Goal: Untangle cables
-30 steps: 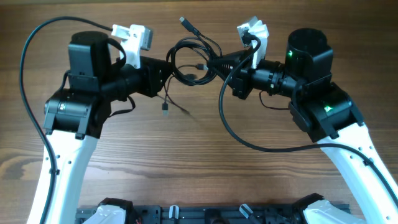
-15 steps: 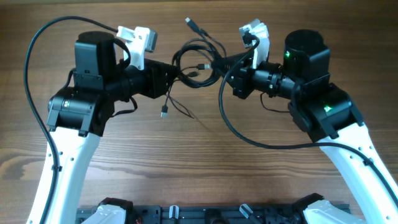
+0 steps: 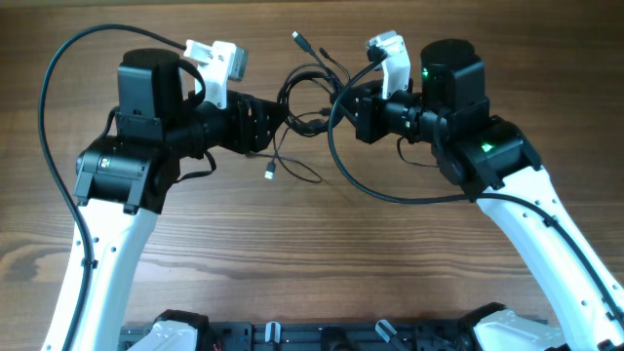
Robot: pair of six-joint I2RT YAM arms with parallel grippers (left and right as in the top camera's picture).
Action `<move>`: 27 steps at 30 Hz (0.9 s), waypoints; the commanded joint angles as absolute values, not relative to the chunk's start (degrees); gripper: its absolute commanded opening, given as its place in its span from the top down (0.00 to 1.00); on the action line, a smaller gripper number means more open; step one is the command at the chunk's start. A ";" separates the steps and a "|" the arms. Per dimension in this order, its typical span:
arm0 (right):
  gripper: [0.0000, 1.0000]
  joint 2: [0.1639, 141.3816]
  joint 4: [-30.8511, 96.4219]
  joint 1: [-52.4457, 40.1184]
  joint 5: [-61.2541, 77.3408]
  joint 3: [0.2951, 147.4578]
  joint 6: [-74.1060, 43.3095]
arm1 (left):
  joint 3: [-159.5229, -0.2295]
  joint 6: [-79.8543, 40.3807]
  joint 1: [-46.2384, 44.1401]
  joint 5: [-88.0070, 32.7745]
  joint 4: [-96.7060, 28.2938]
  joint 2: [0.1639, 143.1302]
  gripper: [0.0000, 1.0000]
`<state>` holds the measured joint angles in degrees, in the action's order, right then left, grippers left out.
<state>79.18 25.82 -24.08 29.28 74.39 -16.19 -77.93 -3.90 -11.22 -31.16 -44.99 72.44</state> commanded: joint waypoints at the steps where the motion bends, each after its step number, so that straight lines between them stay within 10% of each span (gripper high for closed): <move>1: 0.96 79.09 24.62 -24.05 32.77 75.16 -15.05 | -77.67 -3.44 -11.57 -31.40 -44.12 72.55 0.28; 20: 0.96 79.09 24.05 -24.03 36.07 75.16 -16.56 | -77.67 -3.44 -11.57 -31.42 -41.39 83.05 0.39; 24: 0.96 79.31 24.60 -24.03 33.34 75.16 -16.49 | -77.67 -3.46 -11.57 -31.42 -41.82 83.05 0.52; 27: 0.96 79.42 26.22 -24.03 29.98 75.16 -16.45 | -77.67 -3.44 -11.57 -31.42 -42.78 83.05 0.80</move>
<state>79.18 25.34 -24.08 33.52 74.39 -16.29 -77.93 -3.51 -11.35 -31.38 -42.04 82.72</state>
